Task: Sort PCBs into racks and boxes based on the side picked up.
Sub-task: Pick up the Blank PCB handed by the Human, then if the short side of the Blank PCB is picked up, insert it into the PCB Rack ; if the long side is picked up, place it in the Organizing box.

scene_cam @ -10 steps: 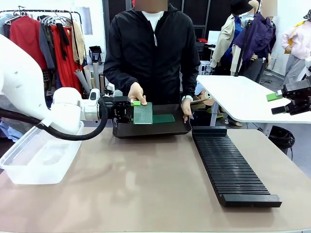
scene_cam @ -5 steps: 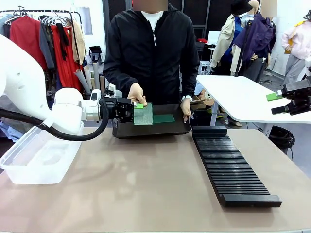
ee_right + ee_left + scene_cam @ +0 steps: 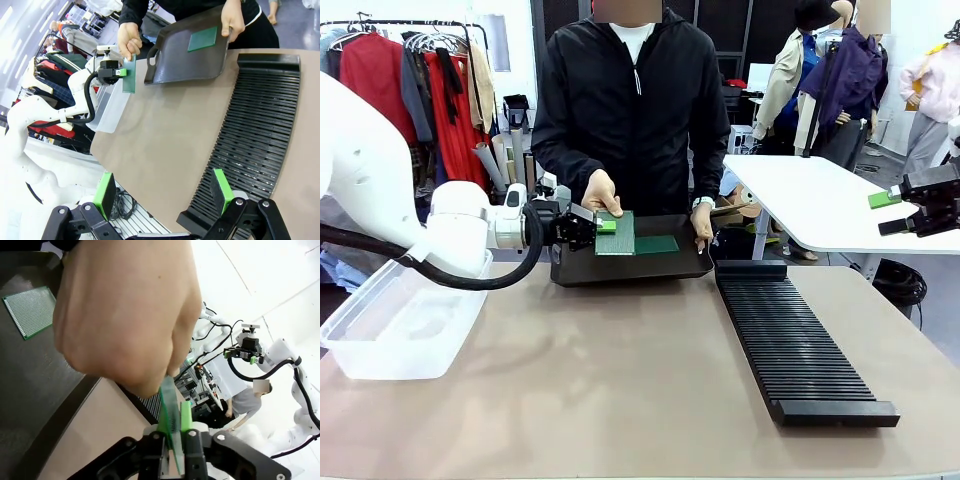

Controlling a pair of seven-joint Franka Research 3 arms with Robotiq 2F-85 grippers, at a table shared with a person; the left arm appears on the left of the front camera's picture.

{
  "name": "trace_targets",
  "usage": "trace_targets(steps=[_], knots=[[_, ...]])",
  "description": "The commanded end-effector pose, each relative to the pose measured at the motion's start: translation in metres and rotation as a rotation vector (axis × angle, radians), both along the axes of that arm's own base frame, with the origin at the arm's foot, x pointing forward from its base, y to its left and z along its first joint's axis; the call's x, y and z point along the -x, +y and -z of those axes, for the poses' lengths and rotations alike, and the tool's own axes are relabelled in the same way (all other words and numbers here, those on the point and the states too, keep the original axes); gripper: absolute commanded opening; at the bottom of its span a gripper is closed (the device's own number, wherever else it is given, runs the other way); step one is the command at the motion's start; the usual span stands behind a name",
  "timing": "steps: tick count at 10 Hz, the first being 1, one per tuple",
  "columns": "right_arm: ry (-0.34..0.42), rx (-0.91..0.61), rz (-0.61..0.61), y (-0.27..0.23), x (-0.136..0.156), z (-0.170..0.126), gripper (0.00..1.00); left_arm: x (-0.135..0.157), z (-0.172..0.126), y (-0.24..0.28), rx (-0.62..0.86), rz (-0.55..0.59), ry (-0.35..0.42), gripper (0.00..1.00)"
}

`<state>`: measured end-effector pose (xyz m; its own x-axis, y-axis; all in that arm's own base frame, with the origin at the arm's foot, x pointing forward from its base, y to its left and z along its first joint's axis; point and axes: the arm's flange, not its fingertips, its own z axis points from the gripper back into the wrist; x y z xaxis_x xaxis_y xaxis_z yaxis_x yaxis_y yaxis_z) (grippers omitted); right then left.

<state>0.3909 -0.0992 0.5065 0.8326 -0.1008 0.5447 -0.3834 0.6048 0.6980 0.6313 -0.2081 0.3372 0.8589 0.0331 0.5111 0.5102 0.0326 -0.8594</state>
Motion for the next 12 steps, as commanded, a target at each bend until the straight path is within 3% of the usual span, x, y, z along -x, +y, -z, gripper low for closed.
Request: trace_targets(steps=[1,5,6,12], knots=[[0.001,-0.005,0.001,0.0012,-0.0002,-0.001,1.0,-0.0007,-0.001,0.0011,0.028,0.008,0.007,0.0],[0.001,-0.005,0.001,0.0012,-0.0002,-0.001,1.0,0.0024,-0.0004,0.0012,0.056,0.082,0.016,0.0],[0.001,-0.005,0.001,0.0012,-0.0002,-0.001,1.0,0.0014,0.0009,0.0003,0.014,0.017,0.006,0.0],[0.001,-0.005,0.001,0.0012,-0.0002,-0.001,1.0,0.0014,0.0009,0.0003,0.014,0.017,0.006,0.0]])
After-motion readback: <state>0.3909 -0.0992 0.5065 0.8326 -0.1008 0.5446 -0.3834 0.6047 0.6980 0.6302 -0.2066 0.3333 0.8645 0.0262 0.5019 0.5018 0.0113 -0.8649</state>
